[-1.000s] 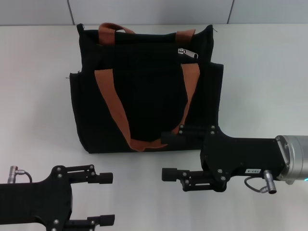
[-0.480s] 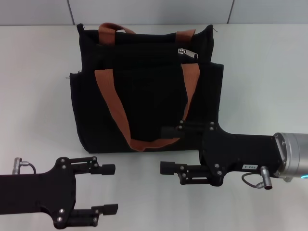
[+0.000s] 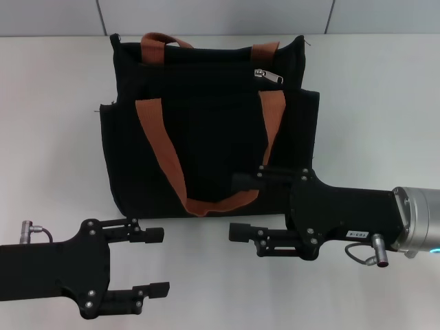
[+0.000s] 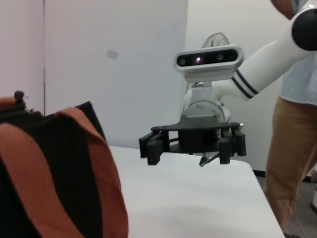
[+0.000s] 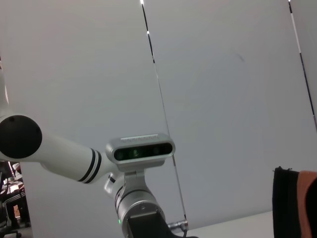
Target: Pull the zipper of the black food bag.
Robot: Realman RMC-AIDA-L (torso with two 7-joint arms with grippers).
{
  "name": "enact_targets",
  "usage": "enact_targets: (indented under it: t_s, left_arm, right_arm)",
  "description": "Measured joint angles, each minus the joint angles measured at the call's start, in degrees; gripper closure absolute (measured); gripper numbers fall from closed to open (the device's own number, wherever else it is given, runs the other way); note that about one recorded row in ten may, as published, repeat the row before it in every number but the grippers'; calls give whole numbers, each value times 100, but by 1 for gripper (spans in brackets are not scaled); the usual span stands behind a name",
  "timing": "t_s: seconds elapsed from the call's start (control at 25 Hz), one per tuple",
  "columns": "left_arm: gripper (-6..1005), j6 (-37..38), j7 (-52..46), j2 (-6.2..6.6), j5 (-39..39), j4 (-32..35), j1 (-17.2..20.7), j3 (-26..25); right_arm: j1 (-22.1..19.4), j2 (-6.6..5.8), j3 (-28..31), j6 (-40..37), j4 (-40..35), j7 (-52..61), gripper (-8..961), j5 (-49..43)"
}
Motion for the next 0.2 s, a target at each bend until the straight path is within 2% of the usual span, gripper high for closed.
enact_targets:
  t_s: [0.2]
  left_arm:
    - [296, -11, 2, 4, -2, -108, 13, -3]
  right_arm:
    - [-16, 0, 1, 1, 61, -23, 239, 126]
